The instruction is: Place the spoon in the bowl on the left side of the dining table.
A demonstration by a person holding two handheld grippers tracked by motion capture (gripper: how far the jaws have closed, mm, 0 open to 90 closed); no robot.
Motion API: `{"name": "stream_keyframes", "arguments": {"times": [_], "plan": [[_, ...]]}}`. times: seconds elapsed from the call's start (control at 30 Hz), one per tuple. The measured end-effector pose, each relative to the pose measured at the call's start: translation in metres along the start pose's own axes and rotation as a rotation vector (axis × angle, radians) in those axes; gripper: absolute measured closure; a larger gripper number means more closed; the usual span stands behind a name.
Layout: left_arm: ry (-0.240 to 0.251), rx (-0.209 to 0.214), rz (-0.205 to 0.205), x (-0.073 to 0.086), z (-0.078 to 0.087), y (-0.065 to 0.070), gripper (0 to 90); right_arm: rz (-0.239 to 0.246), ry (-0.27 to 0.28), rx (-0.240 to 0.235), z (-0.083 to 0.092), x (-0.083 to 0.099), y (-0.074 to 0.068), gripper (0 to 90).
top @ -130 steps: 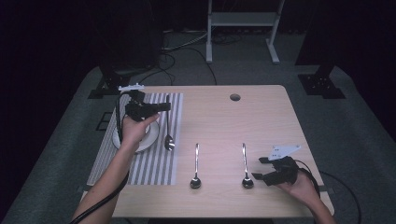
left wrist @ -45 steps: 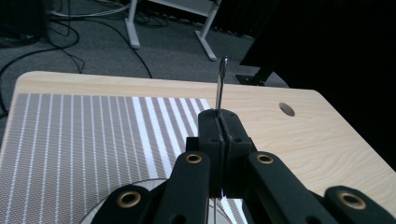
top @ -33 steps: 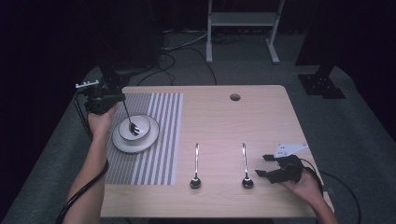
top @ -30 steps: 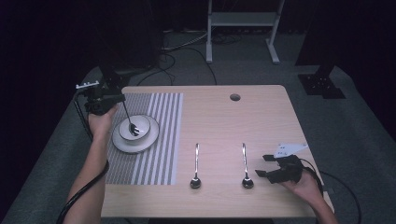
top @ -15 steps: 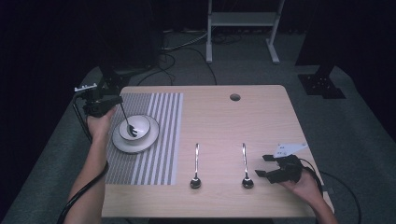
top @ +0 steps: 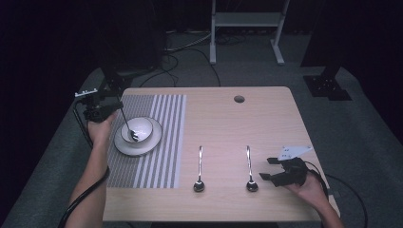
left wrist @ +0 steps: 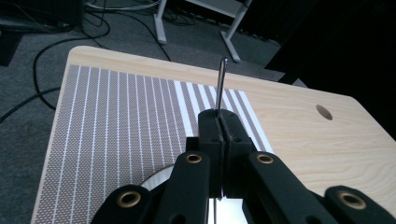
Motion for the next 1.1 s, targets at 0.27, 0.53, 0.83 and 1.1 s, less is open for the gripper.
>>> {"name": "stream_keyframes", "arguments": {"times": [0.27,0.53,0.83,1.1], "plan": [[0.001,-0.001,0.002,0.003,0.000,-0.003,89.3,0.001,-0.002,0.000,-0.001,0.000,0.000,28.8],[0.003,0.000,0.012,0.007,0.000,-0.007,89.2,0.001,0.001,0.000,0.000,0.000,0.000,28.8],[0.010,-0.004,0.032,0.012,0.003,-0.014,89.2,0.001,0.001,0.000,-0.001,0.000,0.000,28.8],[0.008,-0.014,0.038,0.016,0.007,-0.021,88.3,0.001,0.000,0.000,-0.001,-0.001,-0.001,28.7]]}}
Point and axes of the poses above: each handheld gripper's, and its own axes: z roughly backward along the jaws, x roughly out of its underside, y roughly to its right, the point moved 4 cm from there along -z, roughly forward along the jaws, and after that the axes turned 4 degrees about -z, right-handed, at the moved point
